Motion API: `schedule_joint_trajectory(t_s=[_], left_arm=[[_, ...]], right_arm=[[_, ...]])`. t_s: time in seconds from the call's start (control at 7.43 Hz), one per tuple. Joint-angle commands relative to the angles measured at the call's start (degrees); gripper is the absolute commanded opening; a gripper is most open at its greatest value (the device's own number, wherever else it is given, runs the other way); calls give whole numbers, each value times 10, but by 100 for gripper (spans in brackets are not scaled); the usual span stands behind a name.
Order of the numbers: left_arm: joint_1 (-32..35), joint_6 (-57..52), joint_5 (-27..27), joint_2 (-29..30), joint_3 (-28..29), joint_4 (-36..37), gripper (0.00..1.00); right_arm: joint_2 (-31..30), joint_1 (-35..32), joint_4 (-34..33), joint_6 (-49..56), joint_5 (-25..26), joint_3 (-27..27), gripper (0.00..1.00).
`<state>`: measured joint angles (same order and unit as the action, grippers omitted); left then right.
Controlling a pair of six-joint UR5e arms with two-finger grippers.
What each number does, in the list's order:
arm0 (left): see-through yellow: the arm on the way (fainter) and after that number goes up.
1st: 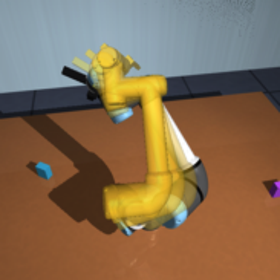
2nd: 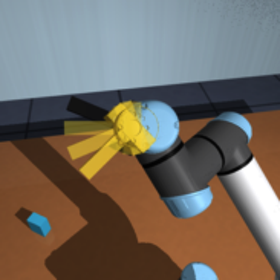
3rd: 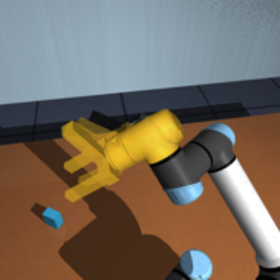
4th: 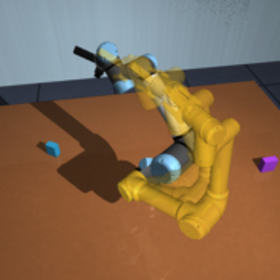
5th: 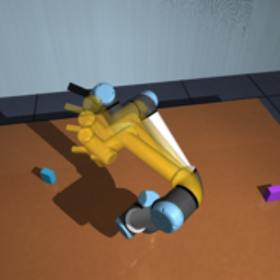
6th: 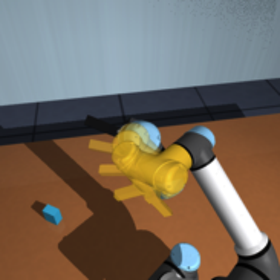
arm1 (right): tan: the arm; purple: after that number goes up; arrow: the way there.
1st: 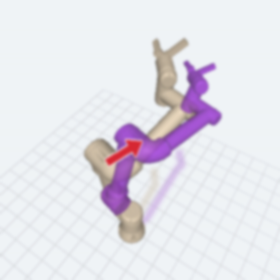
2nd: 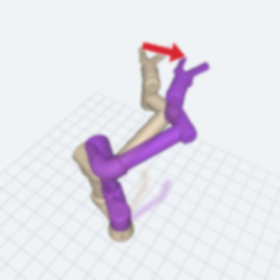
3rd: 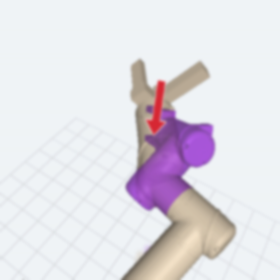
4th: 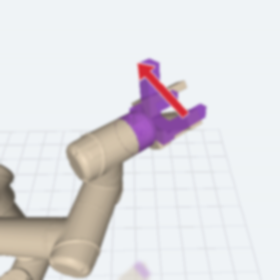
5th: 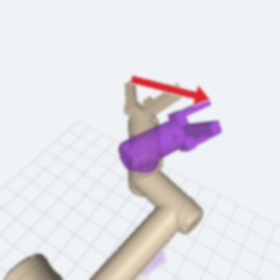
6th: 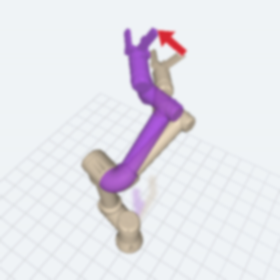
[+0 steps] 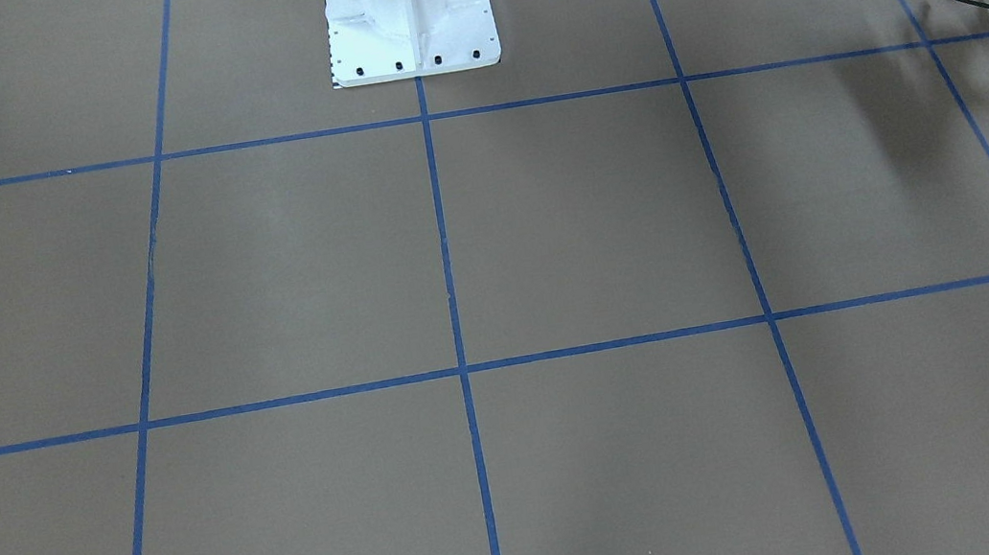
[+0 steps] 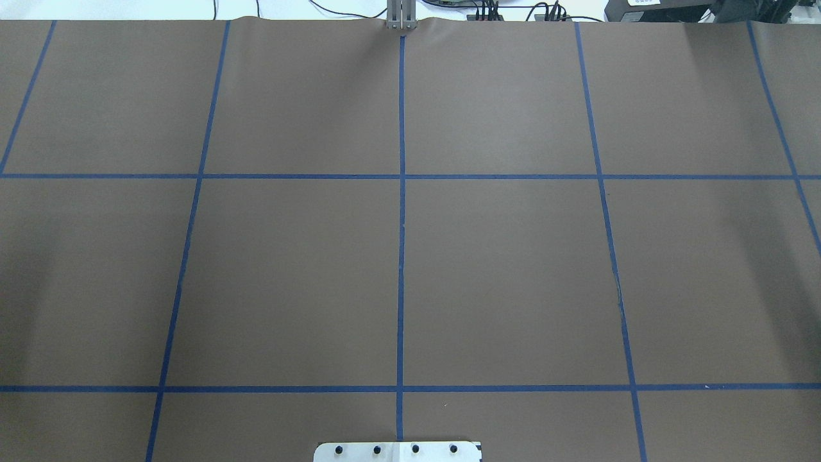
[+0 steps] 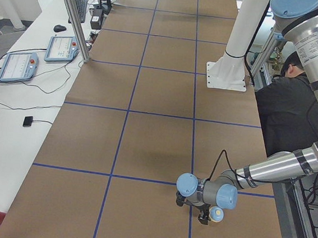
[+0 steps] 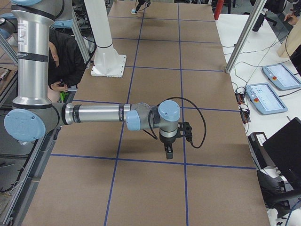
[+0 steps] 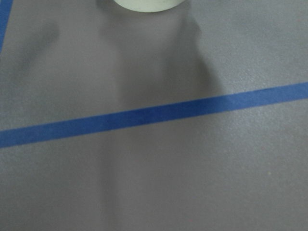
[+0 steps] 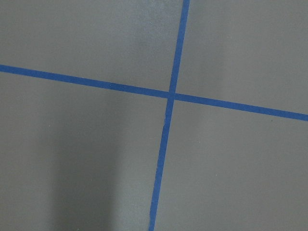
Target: Place and press bell with both arms
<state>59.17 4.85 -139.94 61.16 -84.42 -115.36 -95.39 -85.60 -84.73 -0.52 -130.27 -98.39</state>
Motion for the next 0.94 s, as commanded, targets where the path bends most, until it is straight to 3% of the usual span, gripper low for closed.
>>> schedule_joint_trajectory(t_s=[0.0, 0.81], left_arm=[[-15, 9, -1, -1, 7, 1, 100], [-28, 7, 1, -2, 23, 1, 99]], right_arm=[[-1, 0, 0, 0, 0, 0, 100], [-1, 0, 0, 0, -1, 0, 100]])
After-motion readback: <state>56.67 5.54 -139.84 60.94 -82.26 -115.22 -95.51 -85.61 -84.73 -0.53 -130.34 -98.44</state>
